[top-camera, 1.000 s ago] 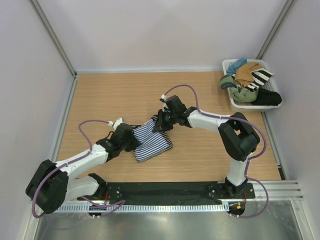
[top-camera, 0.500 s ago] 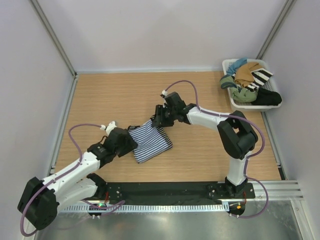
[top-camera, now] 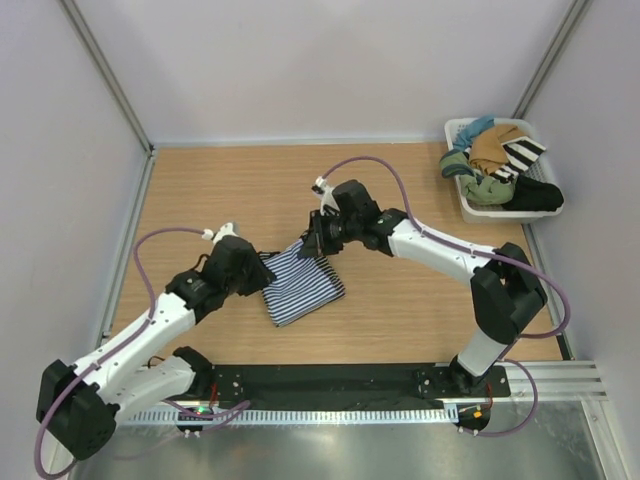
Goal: Fold and stack the tank tops
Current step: Neatly place the folded tank top to the corner
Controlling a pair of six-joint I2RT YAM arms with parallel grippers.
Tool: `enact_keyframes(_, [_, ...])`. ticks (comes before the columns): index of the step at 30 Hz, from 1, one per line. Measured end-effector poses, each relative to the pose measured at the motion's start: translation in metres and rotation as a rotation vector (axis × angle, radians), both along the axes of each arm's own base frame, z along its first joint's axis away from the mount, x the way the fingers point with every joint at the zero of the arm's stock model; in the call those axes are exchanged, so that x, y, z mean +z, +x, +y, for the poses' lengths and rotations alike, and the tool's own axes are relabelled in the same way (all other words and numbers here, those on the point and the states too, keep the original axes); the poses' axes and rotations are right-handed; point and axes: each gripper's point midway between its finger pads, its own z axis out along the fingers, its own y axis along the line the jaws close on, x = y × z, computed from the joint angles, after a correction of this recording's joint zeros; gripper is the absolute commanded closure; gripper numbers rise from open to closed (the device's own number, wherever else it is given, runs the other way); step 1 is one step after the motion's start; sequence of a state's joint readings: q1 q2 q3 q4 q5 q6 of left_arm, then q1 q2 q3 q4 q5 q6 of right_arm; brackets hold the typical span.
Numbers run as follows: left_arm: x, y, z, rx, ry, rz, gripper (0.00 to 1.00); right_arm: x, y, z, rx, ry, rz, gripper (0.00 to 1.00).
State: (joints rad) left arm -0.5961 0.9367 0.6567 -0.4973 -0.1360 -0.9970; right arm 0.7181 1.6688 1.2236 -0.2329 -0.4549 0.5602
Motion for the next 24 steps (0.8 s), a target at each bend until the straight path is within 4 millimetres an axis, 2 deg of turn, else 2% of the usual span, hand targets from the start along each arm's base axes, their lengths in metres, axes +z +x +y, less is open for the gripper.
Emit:
enact_keyframes(2, [-0.003, 0.006, -0.001, -0.006, 0.005, 0.019, 0.74, -0.008, -0.012, 0.003, 0.039, 0.020, 0.026, 0.98])
enact_keyframes(5, [-0.013, 0.022, 0.004, 0.006, 0.003, 0.046, 0.78, -0.037, -0.029, 0.000, 0.068, 0.018, 0.106, 0.99])
enact_keyframes(10, [-0.041, 0.050, 0.013, 0.019, -0.001, 0.092, 0.84, -0.097, -0.039, -0.013, 0.056, 0.010, 0.241, 0.99])
enact_keyframes(12, [-0.057, 0.057, 0.015, 0.014, -0.003, 0.118, 0.84, -0.114, -0.041, -0.022, 0.036, 0.015, 0.284, 0.99])
enact_keyframes(14, [-0.073, 0.058, 0.015, 0.000, -0.001, 0.146, 0.83, -0.118, -0.040, -0.027, 0.029, 0.039, 0.299, 0.99])
enact_keyframes(16, [-0.077, 0.056, 0.015, -0.014, -0.003, 0.151, 0.82, -0.117, -0.037, -0.029, 0.026, 0.054, 0.294, 0.99])
enact_keyframes(19, [-0.064, 0.058, 0.012, -0.038, -0.017, 0.103, 0.80, -0.116, -0.036, -0.031, 0.024, 0.060, 0.287, 0.96])
enact_keyframes(24, [-0.025, 0.062, 0.008, -0.063, -0.060, -0.021, 0.78, -0.103, -0.034, -0.031, 0.029, 0.054, 0.261, 0.94])
